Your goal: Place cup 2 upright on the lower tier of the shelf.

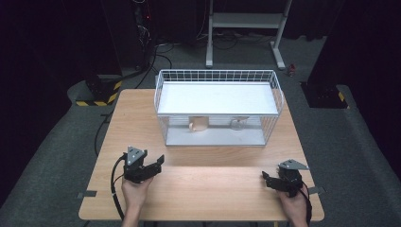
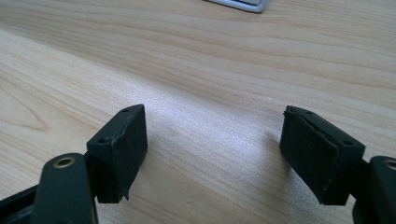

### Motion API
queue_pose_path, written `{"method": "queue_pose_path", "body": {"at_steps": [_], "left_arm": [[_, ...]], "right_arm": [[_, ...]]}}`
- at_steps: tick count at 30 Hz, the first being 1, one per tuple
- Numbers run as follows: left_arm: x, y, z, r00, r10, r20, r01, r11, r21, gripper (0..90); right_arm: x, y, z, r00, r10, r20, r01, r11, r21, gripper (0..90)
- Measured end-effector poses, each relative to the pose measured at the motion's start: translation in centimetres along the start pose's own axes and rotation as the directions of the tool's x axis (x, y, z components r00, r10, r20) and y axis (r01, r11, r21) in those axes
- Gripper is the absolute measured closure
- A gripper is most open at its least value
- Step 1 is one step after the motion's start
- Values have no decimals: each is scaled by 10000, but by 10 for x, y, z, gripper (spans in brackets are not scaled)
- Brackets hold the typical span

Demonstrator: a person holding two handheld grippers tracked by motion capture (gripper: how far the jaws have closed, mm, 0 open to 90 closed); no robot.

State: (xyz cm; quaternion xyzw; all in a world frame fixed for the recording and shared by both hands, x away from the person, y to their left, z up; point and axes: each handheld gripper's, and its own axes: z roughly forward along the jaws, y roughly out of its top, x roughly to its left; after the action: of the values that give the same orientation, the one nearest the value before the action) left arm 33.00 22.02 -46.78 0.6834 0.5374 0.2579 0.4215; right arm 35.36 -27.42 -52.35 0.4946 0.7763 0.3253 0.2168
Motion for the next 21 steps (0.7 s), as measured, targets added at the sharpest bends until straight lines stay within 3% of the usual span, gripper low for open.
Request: {"method": "queue_pose_path", "body": {"at_steps": [11,21], "left_arm": [[2,-12,2,9997,-238,21,238,9996,165,277],[1,-24,6,9999,-135,-41,137,9988,461,277]], "right_arm": [[0,0,0,10000,-40,-12,40,10000,-4,231],[0,0,0,10000,-40,-11,40,10000,-3,231]]}}
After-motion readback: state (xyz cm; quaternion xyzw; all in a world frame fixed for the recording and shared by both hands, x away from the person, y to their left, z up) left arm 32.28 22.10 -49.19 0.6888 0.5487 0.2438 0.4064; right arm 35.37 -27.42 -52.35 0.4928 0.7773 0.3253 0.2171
